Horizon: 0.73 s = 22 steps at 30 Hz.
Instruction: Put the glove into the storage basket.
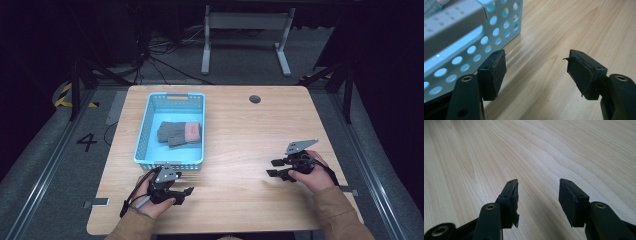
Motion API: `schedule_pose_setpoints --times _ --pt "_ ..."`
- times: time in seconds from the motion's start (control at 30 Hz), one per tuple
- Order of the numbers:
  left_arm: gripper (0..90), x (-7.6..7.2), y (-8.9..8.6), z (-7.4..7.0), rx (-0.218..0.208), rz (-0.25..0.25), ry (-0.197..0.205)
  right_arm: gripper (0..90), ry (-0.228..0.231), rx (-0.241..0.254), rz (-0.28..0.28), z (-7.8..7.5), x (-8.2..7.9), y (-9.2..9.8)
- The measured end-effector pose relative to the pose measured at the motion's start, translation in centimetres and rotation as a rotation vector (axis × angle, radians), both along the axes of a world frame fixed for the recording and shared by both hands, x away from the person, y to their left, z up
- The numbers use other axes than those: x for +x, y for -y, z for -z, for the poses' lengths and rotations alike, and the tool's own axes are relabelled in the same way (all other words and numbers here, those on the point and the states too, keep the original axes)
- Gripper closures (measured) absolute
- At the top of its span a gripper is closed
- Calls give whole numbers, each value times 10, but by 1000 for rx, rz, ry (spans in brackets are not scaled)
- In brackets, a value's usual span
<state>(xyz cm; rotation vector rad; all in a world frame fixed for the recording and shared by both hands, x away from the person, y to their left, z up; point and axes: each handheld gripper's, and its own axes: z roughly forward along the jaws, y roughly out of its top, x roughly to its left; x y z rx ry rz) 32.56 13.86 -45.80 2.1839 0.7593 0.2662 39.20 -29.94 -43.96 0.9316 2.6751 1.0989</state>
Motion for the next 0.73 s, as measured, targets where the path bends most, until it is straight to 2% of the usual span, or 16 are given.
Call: schedule_pose_setpoints --times 0.03,0.07,0.23,0.57,0.73 --pt "314 0 2 2 26 4 8 508 -3 -4 0 1 0 0" --pt "313 -1 3 3 32 11 4 508 -6 -7 1 2 1 0" --pt "305 -1 6 3 4 26 -13 508 -7 -13 -3 4 0 -2" --pt "304 1 4 5 2 15 -32 497 -5 -14 -1 5 0 -2" --pt "293 2 1 6 -5 -4 -37 496 1 -27 34 5 2 0"
